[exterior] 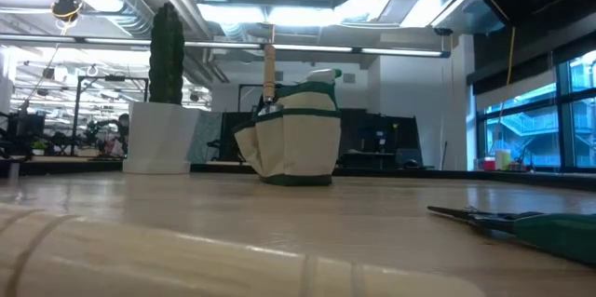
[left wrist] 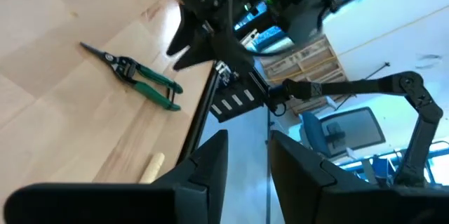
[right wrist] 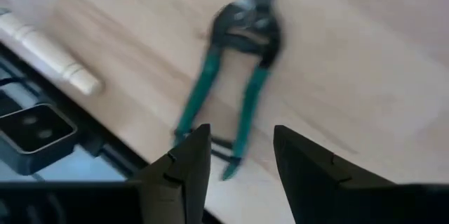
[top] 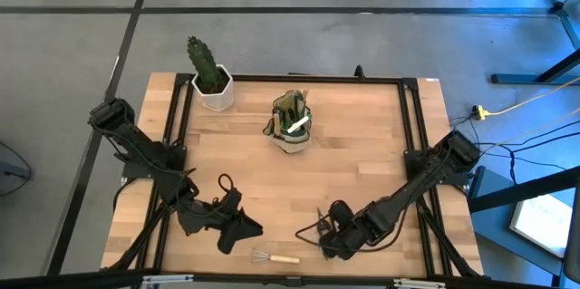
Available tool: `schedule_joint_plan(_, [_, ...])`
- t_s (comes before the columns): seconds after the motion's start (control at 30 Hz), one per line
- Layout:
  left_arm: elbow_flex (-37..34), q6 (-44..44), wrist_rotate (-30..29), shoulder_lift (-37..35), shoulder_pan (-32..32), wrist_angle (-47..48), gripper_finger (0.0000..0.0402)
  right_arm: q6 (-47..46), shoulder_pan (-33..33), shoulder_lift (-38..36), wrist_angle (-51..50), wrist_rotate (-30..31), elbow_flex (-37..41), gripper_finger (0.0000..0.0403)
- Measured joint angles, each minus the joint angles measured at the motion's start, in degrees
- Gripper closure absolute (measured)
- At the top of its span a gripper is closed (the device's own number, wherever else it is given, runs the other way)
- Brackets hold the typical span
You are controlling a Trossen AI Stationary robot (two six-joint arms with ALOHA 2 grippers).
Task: Pick & Place Garden tools in Gardening bag
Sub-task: Put the fruit pruner into the gardening bag
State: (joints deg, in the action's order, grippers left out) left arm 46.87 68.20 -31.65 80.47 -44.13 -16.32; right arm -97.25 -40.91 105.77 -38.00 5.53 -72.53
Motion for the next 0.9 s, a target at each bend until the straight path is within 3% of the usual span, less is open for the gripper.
schedule_joint_plan(0.1, [0.0, 0.0, -0.2, 0.0, -0.5, 0.2, 0.0302, 0.9, 0.0, 4.0, -1.0, -1.2, -4.2, 0.0244])
schedule_joint_plan(0.33, [0.0, 0.0, 0.0, 0.0, -1.0, 0.3, 0.0300, 2.6, 0.0, 9.7, -17.5, -2.6, -13.5, 0.0244])
schedule_joint_plan(0.9, [0.0, 0.1, -0.4, 0.0, -2.0, 0.3, 0.0299, 3.1, -0.1, 10.3, -13.5, 0.7, -13.9, 0.0244])
